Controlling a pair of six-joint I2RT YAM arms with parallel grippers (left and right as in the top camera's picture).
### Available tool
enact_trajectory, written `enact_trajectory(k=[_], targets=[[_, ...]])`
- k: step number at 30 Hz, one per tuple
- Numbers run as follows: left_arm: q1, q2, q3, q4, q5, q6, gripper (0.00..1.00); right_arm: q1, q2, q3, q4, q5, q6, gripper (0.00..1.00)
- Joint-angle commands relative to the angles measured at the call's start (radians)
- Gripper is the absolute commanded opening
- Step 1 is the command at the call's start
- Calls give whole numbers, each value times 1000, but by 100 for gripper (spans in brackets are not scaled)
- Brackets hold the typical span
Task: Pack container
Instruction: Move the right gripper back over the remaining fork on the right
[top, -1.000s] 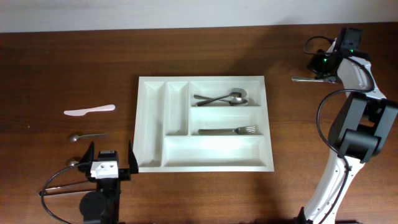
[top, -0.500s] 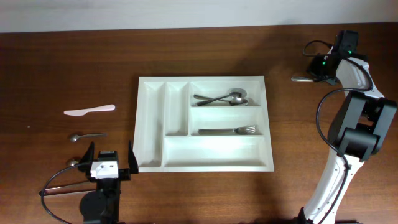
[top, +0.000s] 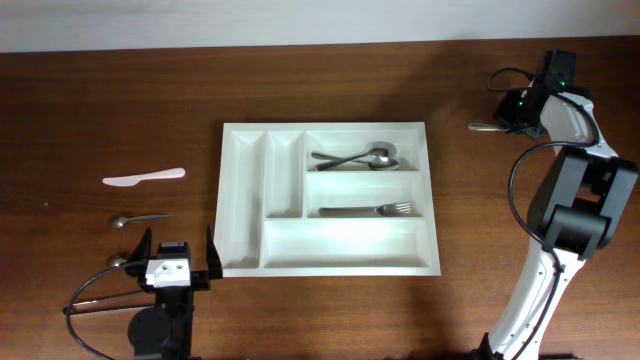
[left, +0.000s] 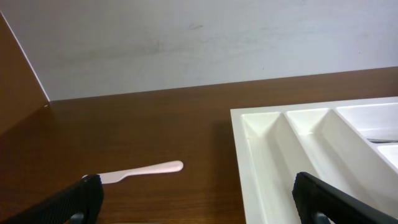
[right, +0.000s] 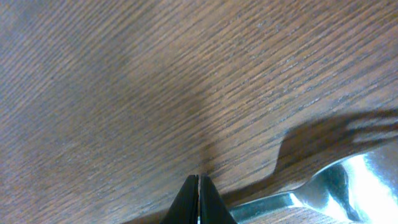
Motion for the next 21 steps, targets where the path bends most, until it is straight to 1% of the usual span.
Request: enact_trajectory(k=[1,18,21], targets=[[3,-9,-2,-5,1,16,99,-2,11,13,-10,23,-11,4],[3,-9,-2,-5,1,16,99,-2,11,13,-99,29,-38,4],[3,-9,-2,-5,1,16,99,-2,11,13,-137,82,-36,4]])
